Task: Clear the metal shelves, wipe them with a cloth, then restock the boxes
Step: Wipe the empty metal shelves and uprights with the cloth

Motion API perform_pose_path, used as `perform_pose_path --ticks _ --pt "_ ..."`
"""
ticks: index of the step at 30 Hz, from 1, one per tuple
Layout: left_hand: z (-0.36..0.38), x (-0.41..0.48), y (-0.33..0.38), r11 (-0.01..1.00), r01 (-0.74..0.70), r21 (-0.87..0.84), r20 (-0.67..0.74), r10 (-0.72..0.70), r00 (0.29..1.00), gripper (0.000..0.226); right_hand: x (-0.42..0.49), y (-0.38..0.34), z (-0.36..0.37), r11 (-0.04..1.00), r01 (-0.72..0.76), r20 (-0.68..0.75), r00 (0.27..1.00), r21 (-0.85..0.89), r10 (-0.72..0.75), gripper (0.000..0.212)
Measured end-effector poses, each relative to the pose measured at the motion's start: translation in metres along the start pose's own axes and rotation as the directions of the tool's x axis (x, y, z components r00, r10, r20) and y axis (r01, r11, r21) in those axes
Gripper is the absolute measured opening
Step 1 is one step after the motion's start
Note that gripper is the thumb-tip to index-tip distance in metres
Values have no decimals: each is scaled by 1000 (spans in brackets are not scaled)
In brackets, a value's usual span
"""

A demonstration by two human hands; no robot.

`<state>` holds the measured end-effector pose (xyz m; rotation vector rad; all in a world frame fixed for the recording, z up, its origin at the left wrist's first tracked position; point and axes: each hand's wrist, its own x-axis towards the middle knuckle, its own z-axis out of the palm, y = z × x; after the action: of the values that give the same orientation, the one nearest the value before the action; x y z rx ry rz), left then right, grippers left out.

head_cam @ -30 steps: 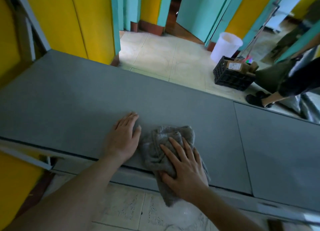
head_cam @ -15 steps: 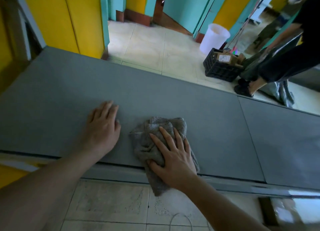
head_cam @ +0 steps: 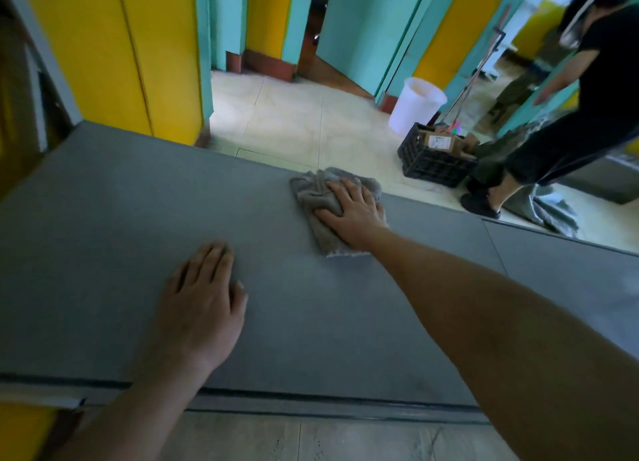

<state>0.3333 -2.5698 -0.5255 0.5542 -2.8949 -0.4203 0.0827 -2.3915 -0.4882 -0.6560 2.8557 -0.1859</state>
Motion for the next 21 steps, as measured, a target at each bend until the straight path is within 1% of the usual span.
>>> perform_pose_path --ticks 3,5,7,10,13,16,19,21 --pt "5 2 -1 1000 -5 17 -45 5 999 65 28 -5 2 999 -53 21 998 -14 53 76" --pt "3 0 -1 1000 -5 20 -49 6 999 65 27 -5 0 999 -41 48 998 -28 42 75" --pt "1 -2 1 999 3 36 -61 0 998 66 21 -4 0 999 -18 39 999 -36 20 75" --pt "-2 -2 1 999 14 32 -16 -14 1000 72 4 -7 2 998 30 46 999 -49 -28 75" --pt "-4 -3 3 1000 12 24 9 -12 1000 75 -42 -8 8 995 85 48 995 -57 -83 75" --pt "-7 -3 3 999 20 36 27 -21 999 70 -118 -11 20 988 146 47 989 -57 -143 76" --pt "-9 -4 5 999 22 49 34 -24 999 68 -194 -15 31 969 232 100 970 -85 -223 80" --pt "-10 -4 5 999 12 45 44 -14 999 68 -219 -14 36 957 275 112 958 -94 -265 79"
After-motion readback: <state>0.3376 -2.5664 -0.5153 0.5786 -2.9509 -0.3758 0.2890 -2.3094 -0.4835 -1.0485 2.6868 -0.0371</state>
